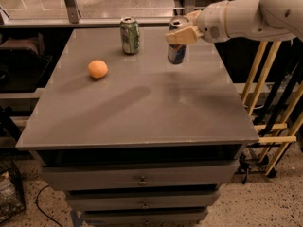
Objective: Move redbull can near green can
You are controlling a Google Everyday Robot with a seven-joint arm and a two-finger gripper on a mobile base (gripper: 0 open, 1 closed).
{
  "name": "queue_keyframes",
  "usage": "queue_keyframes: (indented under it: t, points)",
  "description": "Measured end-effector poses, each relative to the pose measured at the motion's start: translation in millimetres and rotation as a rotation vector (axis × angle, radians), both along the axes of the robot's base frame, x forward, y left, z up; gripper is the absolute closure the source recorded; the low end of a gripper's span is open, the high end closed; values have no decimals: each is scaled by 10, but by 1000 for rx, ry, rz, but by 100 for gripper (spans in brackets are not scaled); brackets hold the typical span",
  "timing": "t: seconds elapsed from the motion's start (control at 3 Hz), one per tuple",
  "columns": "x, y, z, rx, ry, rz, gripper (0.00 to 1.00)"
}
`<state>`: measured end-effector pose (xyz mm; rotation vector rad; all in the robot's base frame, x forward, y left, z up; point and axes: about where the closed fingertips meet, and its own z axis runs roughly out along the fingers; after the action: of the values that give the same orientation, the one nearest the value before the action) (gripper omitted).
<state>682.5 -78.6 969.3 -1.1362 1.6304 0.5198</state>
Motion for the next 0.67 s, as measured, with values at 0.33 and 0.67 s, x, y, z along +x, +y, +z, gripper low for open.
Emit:
queue_keyframes:
  t: [0.33, 0.67]
  points:
    - [486, 202, 48, -27, 2, -5, 100]
    - [922, 383, -115, -46, 65, -85, 100]
